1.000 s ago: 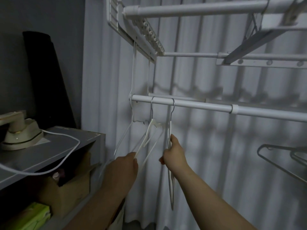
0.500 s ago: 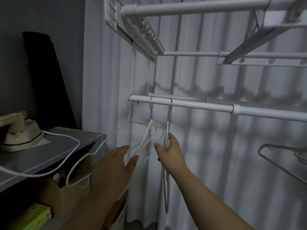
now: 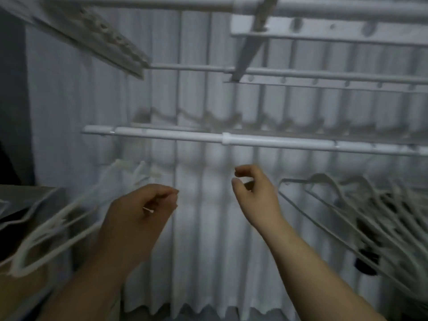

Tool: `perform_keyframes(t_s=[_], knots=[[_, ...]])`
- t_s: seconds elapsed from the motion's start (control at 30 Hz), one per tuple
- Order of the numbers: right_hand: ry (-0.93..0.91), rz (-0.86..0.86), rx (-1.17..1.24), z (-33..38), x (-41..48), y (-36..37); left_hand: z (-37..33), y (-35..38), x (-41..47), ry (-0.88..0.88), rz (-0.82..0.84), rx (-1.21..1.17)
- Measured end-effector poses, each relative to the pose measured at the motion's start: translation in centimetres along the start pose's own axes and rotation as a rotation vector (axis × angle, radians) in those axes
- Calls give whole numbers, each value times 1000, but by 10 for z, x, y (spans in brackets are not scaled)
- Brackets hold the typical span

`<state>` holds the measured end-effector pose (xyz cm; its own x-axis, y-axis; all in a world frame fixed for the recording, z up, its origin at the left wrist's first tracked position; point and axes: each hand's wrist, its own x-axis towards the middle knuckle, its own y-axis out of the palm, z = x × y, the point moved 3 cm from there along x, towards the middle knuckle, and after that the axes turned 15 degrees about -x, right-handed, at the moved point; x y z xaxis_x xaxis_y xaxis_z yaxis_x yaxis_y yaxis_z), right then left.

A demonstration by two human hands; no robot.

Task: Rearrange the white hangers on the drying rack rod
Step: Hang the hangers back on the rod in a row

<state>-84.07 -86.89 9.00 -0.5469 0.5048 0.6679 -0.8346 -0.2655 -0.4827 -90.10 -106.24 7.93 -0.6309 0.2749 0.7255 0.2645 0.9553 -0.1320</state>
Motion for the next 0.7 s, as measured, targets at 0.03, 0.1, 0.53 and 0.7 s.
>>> perform_keyframes(t_s=[0.03, 0.1, 0.53, 0.7], knots=[[-1, -12, -45, -15, 0, -22, -6, 23, -2, -13, 28, -55], [-1, -31, -144, -48, 1, -68, -13, 69, -4, -53, 72, -136], [179, 30, -166, -198, -2, -229, -44, 325, -67, -547, 211, -523], [141, 79, -228, -201, 20, -216, -52, 359, -63, -568, 228, -354]])
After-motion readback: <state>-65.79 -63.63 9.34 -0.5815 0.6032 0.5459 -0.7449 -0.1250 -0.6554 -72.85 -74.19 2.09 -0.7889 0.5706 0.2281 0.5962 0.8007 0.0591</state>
